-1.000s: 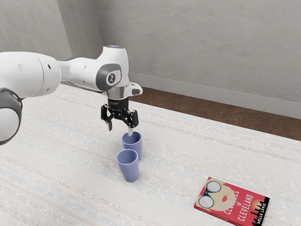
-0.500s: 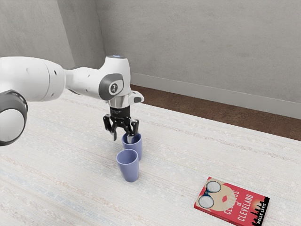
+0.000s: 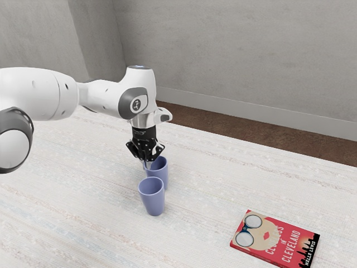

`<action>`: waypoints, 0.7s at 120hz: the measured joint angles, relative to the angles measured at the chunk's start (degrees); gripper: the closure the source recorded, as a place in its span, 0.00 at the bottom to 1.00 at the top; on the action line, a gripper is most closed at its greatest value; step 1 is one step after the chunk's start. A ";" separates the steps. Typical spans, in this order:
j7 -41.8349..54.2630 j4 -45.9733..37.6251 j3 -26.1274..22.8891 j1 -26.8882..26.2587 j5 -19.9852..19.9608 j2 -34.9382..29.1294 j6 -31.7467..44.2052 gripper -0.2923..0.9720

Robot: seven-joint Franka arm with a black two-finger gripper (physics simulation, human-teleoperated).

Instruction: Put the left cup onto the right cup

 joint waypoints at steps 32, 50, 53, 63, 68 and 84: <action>-0.64 0.38 0.00 -0.09 0.41 -0.44 0.03 0.84; -0.89 0.81 0.00 0.02 0.75 -0.97 -0.08 0.85; -0.92 0.89 -0.01 0.07 0.80 -1.32 -0.14 0.85; -1.01 2.00 0.03 0.37 0.96 -2.59 -0.58 0.85; -1.04 2.81 0.10 0.54 1.04 -2.95 -1.07 0.85; -1.09 6.18 0.24 0.68 1.19 -3.94 -3.52 0.85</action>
